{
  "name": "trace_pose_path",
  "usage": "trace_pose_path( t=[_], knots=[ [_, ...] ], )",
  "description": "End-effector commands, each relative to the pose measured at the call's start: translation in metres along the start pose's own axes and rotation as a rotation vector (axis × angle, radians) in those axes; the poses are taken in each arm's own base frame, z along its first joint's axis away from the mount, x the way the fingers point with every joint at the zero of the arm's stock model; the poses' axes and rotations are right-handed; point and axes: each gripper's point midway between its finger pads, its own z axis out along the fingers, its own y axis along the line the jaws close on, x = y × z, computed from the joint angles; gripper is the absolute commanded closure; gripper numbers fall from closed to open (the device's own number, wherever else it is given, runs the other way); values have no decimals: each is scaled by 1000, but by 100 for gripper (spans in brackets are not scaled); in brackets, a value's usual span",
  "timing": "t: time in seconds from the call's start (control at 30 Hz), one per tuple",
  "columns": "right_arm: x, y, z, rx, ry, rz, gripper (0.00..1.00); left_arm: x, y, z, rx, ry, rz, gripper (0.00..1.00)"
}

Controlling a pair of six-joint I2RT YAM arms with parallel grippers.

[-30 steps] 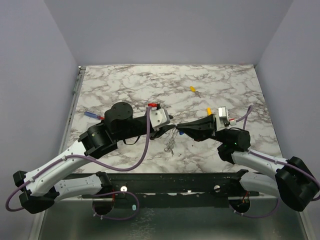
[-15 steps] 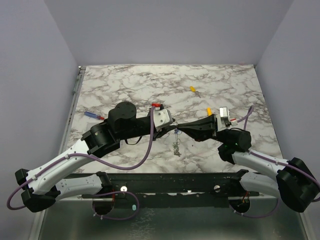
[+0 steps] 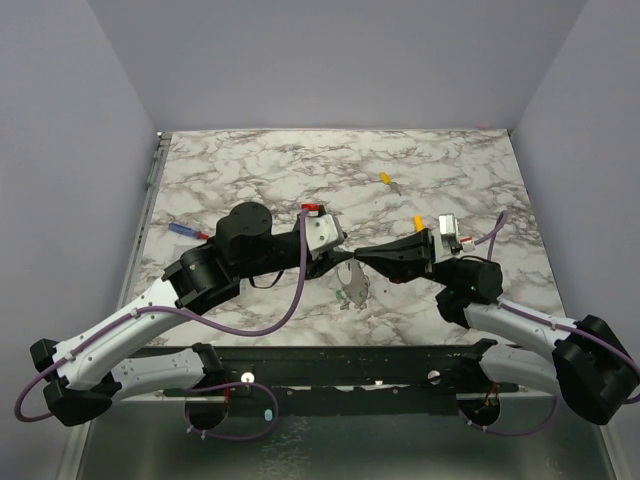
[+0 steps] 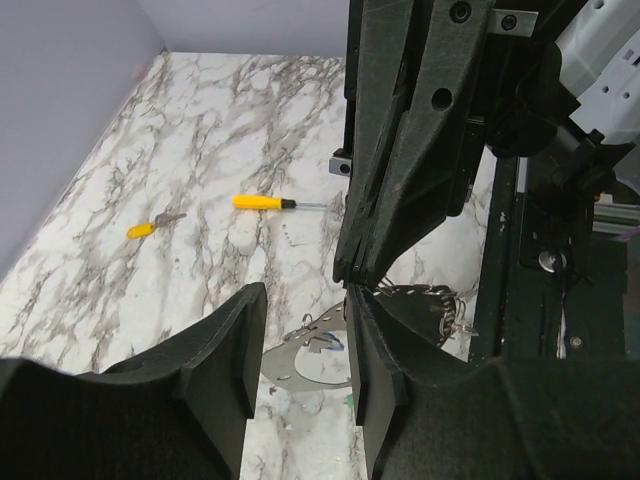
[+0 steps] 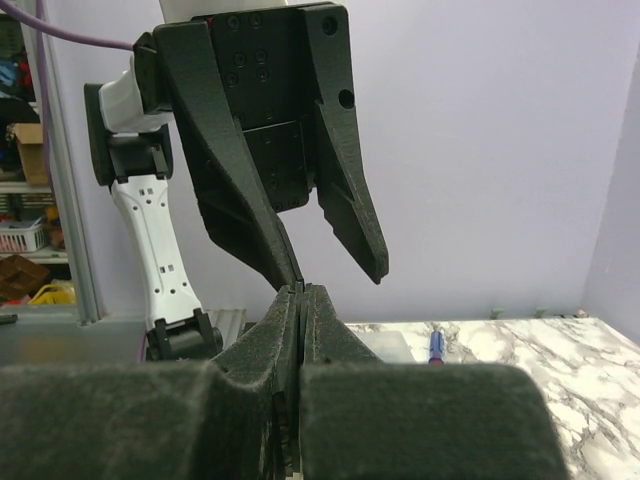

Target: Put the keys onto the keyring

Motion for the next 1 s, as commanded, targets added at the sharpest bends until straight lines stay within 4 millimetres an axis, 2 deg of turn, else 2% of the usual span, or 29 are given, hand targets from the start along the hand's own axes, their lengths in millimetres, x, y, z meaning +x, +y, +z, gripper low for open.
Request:
trace_pose_path(
  t=[0.0, 0.33, 0.43, 0.53, 0.6, 0.67, 0.7, 0.77, 0.83, 0.87, 0.97],
  knots=[
    [-56, 25, 8, -108, -187, -185, 99, 3, -3, -3, 14, 2, -18, 57],
    [-55, 24, 8, -104, -185, -189, 99, 9, -15, -1, 64, -17, -55, 57],
    [-53, 16, 8, -65, -178, -181, 99, 17, -5, 1, 3, -3, -72, 56],
    [-50, -19, 4, 143, -150, -158, 99, 33, 16, 0, -126, 53, -81, 55],
    [-44, -58, -7, 377, -91, -118, 88, 46, 25, -2, -184, 93, -93, 52],
    [-28, -103, -30, 675, 41, -49, 75, 62, 30, -5, -230, 138, -121, 47],
    [-16, -126, -51, 860, 127, -6, 67, 72, 31, -6, -252, 158, -147, 43],
    [5, -154, -99, 1204, 272, 78, 59, 95, 24, -5, -257, 201, -216, 38],
    [29, -156, -139, 1410, 442, 138, 56, 121, 20, -1, -280, 255, -299, 37],
    [41, -153, -151, 1457, 501, 167, 52, 134, 15, 1, -275, 282, -336, 37],
    [81, -135, -168, 1466, 652, 287, 39, 154, 6, 3, -268, 325, -389, 36]
  ],
)
